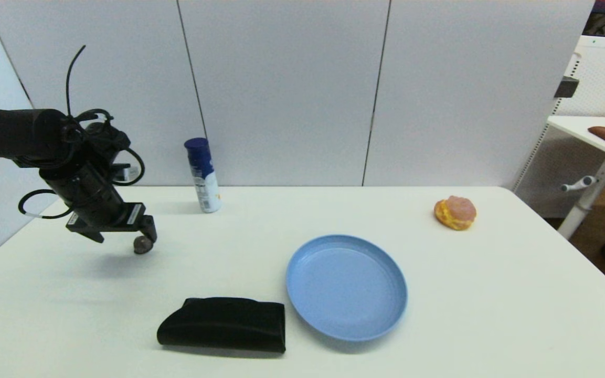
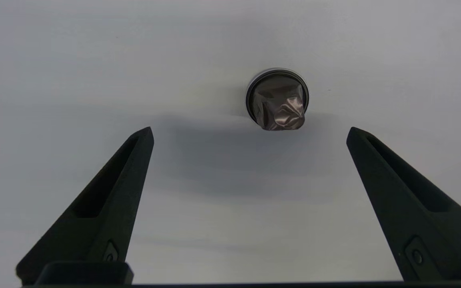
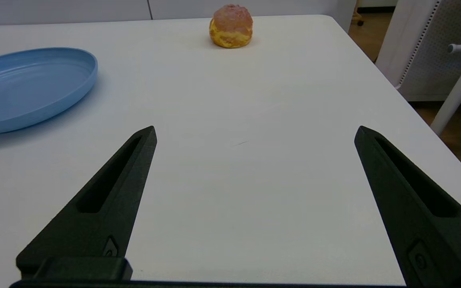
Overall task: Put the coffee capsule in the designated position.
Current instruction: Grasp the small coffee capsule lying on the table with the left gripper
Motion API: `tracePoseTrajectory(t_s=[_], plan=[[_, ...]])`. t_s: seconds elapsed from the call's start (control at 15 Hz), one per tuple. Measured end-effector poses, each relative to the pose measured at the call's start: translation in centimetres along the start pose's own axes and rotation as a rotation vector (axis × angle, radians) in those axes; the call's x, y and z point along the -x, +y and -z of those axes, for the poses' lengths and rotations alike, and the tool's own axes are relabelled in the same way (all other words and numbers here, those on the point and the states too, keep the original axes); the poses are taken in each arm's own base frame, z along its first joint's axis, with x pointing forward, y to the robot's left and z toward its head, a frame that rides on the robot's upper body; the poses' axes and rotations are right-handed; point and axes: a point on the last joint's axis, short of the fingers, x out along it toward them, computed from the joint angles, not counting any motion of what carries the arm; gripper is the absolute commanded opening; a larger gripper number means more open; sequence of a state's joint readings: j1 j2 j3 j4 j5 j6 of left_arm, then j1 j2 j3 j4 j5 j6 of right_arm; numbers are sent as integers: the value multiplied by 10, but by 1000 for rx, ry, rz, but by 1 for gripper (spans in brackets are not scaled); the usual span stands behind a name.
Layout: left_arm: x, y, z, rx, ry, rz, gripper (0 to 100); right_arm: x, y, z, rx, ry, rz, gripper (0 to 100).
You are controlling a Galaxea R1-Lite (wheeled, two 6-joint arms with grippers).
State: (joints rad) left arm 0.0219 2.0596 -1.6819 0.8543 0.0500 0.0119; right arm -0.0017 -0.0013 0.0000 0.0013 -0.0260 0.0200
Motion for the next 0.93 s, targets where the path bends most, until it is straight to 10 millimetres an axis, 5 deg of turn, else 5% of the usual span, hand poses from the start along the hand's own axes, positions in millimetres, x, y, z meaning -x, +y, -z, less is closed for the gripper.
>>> tracePoseTrajectory(t_s=[0.93], plan=[[-14, -3, -7, -13, 15, 10, 100, 0, 0, 0, 0, 0, 0, 100]])
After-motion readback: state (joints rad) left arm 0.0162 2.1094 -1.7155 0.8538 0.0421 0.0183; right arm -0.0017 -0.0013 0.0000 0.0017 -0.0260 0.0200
